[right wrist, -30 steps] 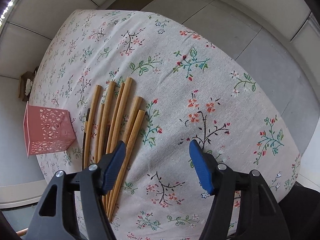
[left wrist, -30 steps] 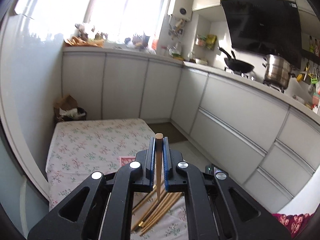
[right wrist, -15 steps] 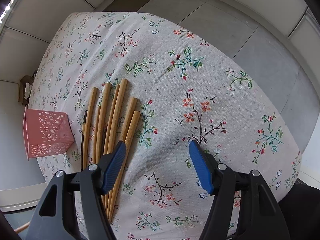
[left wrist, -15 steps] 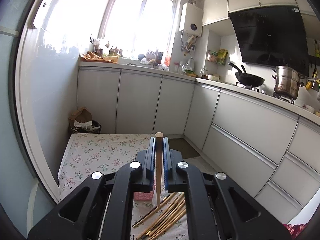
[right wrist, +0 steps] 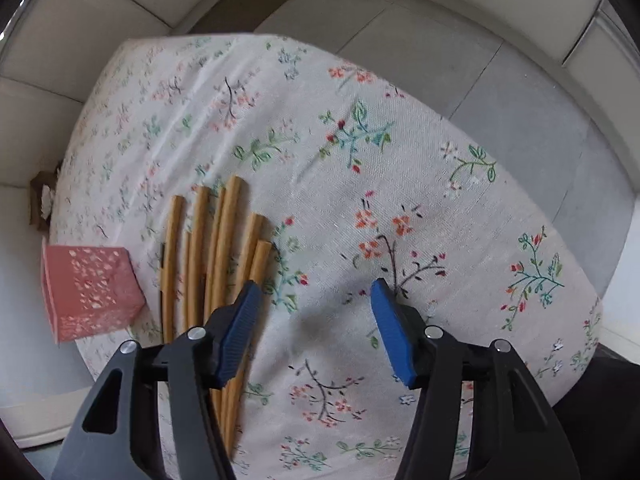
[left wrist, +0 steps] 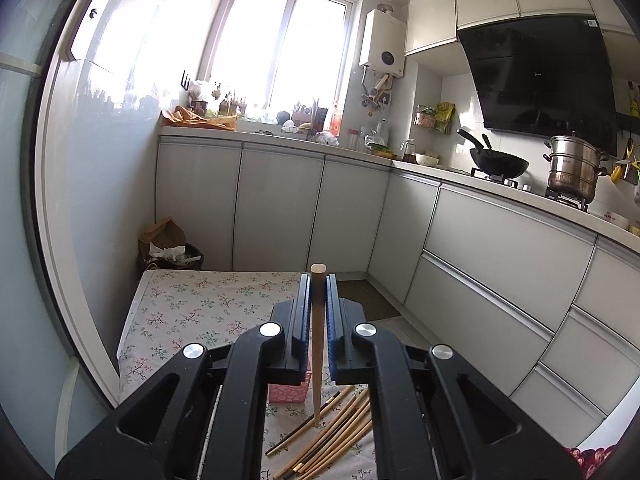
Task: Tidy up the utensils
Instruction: 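Lift the chopstick upright with the left gripper toward the pink cup, then close the right gripper on a chopstick while the left gripper holds its chopstick upright, then lower the left chopstick into the pink cup and open while right carries its chopstick, then lower the chopstick into the pink cup and open the right gripper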
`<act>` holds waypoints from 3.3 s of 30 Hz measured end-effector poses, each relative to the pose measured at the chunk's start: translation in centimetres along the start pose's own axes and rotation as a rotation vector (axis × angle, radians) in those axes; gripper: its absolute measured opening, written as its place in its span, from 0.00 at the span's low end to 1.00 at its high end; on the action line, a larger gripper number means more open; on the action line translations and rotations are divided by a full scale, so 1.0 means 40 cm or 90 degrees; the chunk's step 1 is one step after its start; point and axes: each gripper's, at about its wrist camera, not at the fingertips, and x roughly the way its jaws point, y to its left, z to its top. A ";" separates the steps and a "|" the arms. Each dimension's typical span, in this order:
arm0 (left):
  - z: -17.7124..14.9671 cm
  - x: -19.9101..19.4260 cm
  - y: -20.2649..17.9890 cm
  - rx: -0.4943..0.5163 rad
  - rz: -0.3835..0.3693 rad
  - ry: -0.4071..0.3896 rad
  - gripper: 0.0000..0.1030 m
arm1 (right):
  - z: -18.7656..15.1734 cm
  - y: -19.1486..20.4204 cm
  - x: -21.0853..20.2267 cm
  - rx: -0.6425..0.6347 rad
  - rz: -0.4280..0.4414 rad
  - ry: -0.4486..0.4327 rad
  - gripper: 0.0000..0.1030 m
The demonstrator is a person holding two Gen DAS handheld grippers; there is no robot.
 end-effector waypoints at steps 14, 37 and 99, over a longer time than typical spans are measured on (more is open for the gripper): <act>-0.002 0.005 0.007 -0.002 0.001 0.008 0.06 | -0.022 0.110 0.033 -0.036 -0.124 -0.024 0.57; -0.072 0.024 -0.026 -0.046 0.004 0.117 0.06 | -0.157 0.044 -0.068 -0.206 0.017 -0.113 0.07; -0.025 0.272 0.279 -0.136 0.178 -0.006 0.55 | -0.158 0.540 -0.406 -0.394 0.345 -0.665 0.07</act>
